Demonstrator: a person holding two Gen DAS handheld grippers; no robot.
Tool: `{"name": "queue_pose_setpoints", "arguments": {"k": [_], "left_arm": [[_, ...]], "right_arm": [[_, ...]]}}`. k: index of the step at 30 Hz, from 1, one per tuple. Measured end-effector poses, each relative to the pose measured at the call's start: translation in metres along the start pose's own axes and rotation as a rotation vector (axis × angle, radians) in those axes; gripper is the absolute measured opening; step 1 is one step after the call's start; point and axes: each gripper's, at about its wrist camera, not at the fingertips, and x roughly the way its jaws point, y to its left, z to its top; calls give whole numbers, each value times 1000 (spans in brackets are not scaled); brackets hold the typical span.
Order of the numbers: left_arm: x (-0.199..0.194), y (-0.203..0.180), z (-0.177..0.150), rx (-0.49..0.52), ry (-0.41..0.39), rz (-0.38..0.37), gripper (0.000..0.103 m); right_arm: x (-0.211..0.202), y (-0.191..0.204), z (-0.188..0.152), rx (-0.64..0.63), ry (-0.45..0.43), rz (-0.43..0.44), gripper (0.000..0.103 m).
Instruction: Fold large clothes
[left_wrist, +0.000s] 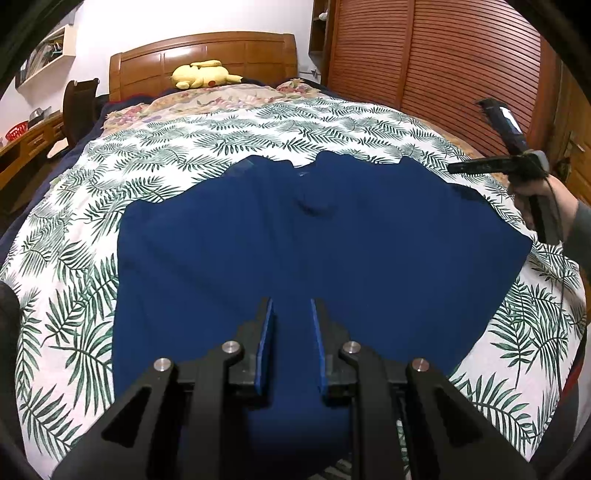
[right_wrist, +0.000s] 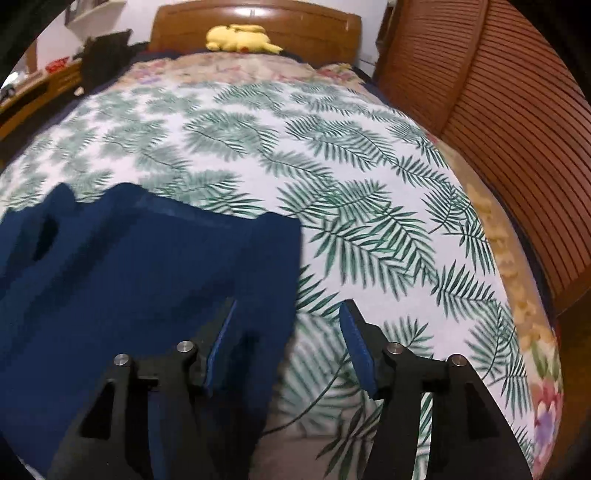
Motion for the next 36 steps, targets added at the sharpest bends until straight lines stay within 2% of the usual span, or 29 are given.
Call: {"name": "queue_pose_setpoints", "arguments": {"k": [8, 10, 15, 21, 28, 36], "left_arm": [[-16, -7, -5, 18, -25, 1, 17], [-20, -9, -6, 24, -31, 0, 17], [-31, -16, -5, 21, -49, -3, 17], [-38, -36, -10, 49, -53, 5, 17], [-29, -58, -19, 77, -9, 10, 17], [-22, -67, -20, 79, 12, 32, 17]], "right_arm": [[-45, 24, -59, -41, 7, 103, 58], [-52, 26, -76, -38, 15, 133, 60], [-59, 26, -108, -21, 26, 131, 69], [-57, 17, -125, 33, 30, 141, 72], [-47, 22, -135, 44, 44, 167, 72], [-35, 12, -144, 112, 45, 259, 73]]}}
